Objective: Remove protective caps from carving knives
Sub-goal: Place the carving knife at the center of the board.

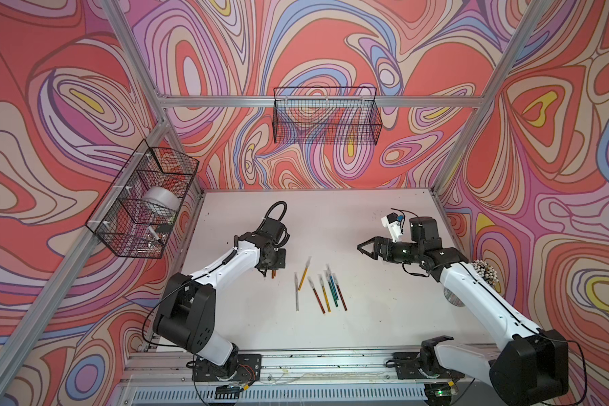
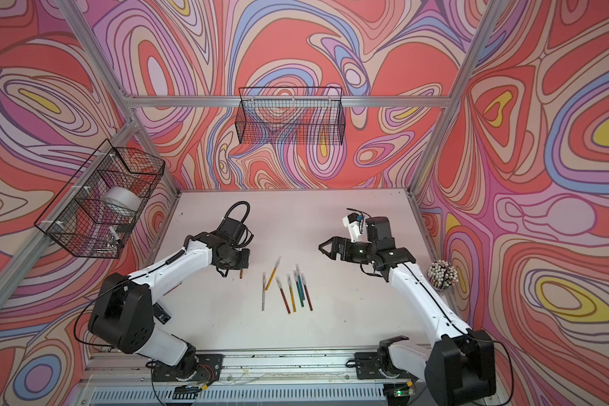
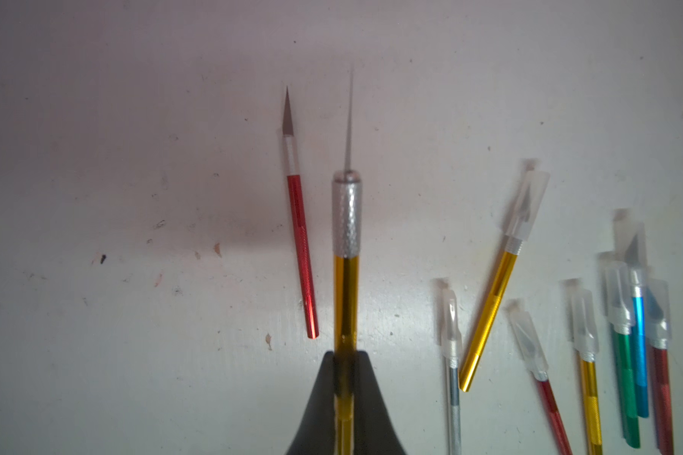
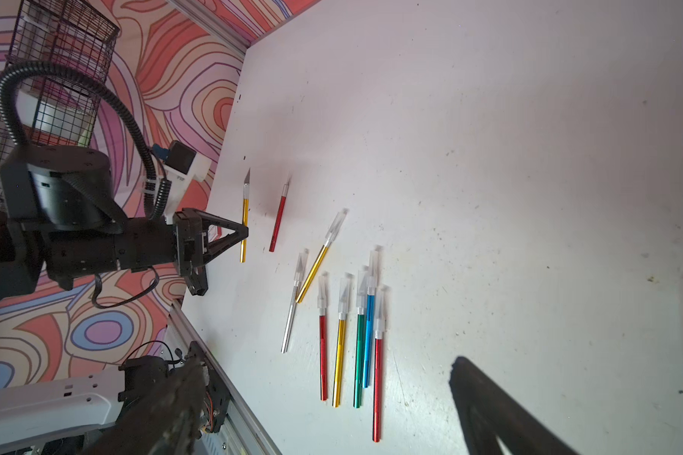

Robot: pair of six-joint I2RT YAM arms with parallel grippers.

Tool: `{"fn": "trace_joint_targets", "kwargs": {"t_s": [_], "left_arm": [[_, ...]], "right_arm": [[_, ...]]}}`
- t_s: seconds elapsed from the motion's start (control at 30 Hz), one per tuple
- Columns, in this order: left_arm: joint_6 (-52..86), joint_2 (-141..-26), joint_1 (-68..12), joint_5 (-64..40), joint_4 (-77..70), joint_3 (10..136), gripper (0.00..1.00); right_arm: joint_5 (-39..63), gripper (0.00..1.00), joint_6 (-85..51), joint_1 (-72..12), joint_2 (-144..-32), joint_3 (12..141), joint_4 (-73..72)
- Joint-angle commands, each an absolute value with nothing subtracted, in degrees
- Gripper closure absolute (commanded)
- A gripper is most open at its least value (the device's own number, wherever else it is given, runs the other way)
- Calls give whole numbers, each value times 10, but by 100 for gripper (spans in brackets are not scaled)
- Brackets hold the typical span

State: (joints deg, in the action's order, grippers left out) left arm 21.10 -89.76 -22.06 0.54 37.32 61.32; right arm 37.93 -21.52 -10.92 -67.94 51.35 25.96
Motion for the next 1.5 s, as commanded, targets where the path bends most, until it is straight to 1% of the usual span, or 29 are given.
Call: {"fn": "trace_joint_targets", "kwargs": {"t_s": [0.0,0.13,0.3,0.77,1.47], "left_arm": [[187,-919,-202,14,395,635,98],[179,-942,-189,28,399,650,97],[176,-969,-171,19,396,663,97],[176,-1022,-167,18,399,682,97],[194,-1054,-167,24,394,681,96]], "right_arm": [[394,2,-211,-111,-675,508,248],[393,2,-210,-111,-674,507,249],[390,2,-209,-111,-672,506,250],[385,2,-209,-111,-673,504,249],[386,3,-209,-112,-674,501,244]]}}
